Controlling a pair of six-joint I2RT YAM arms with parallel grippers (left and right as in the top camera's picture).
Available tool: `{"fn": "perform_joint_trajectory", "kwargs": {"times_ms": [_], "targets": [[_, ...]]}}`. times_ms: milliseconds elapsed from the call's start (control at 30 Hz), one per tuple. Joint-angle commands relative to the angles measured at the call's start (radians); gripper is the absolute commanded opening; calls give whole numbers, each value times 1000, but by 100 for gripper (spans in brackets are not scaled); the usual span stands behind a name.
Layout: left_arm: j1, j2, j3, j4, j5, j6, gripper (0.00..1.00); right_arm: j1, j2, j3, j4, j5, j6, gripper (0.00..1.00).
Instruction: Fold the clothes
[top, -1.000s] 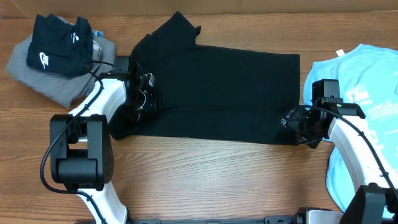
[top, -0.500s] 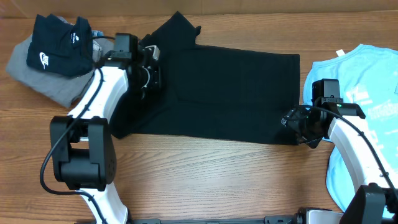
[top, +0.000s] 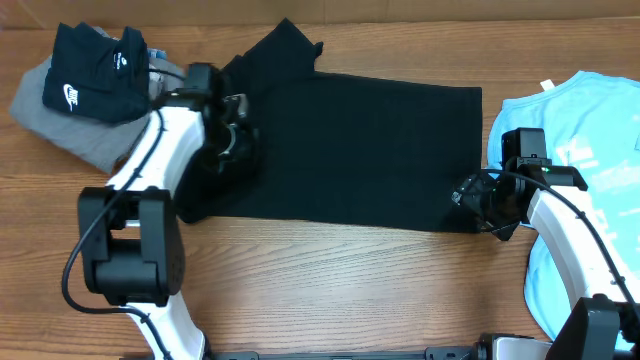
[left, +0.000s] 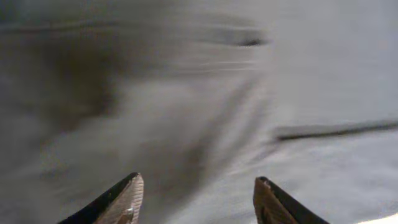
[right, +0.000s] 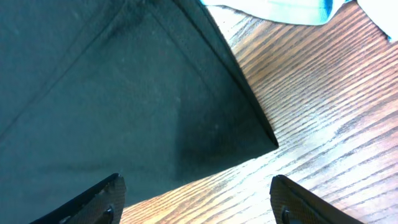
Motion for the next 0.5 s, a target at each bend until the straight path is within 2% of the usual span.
{"fn": "perform_joint_trajectory", "kwargs": {"times_ms": [0,67,100,200,267,467], "targets": [[48,13,19,-13,-85,8,52,-6,-26,18,2,-2,-6,79],[67,13,19,-26,-72,7,43,-6,-26,18,2,-2,-6,80],[71,13,19,-33,-71,8,43,-6,-26,18,2,-2,-6,80],[78,13,19,-77,-47,26,45,-6,-26,18,2,-2,-6,80],[78,13,19,-113,-102,41,42,-6,-26,18,1,-2,-6,80],[78,17,-11,-77,-219,62,49,-6,-16,15,-52,-2,-5,84]]}}
